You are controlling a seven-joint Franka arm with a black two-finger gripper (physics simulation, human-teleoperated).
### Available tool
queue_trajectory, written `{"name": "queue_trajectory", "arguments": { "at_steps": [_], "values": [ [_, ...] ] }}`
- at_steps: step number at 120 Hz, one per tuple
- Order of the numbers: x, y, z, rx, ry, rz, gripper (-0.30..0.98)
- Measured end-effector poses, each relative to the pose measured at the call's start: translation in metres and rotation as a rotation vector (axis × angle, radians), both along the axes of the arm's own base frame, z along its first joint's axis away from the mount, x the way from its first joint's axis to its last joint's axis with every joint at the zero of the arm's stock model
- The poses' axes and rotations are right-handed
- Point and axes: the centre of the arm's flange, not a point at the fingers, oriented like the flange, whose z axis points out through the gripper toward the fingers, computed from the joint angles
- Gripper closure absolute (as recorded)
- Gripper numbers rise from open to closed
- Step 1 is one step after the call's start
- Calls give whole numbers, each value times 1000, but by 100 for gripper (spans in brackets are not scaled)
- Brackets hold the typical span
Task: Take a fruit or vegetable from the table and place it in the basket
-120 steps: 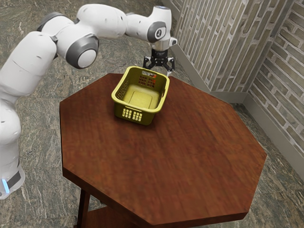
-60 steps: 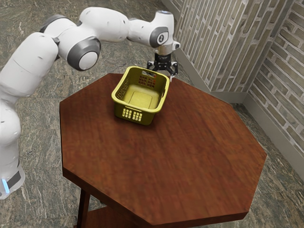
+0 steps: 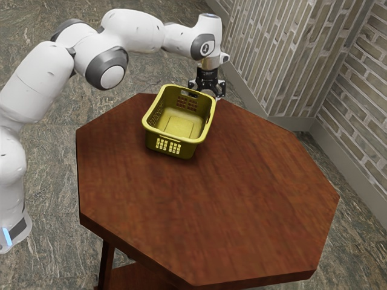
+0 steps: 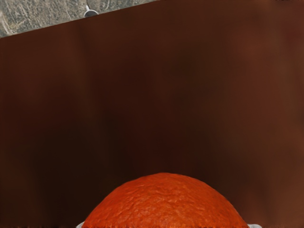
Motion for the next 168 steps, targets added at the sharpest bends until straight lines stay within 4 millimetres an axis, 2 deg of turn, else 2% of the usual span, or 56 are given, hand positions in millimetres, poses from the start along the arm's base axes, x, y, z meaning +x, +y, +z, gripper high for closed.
{"name": "queue_trajectory", "arguments": {
  "at_steps": [38,58,80,94,112,131,155,168],
  "values": [
    [-4,1,13,-2,2,13,61],
    [-9,9,22,4,-7,30,58],
    [-18,20,38,19,-24,54,57],
    [-22,22,56,30,-47,61,57],
    [-22,8,82,36,-83,44,57],
    [-18,-18,107,31,-101,2,57],
    [-12,-57,114,-9,-69,-64,57],
    [-13,-69,113,-31,-32,-89,57]
  ]
}}
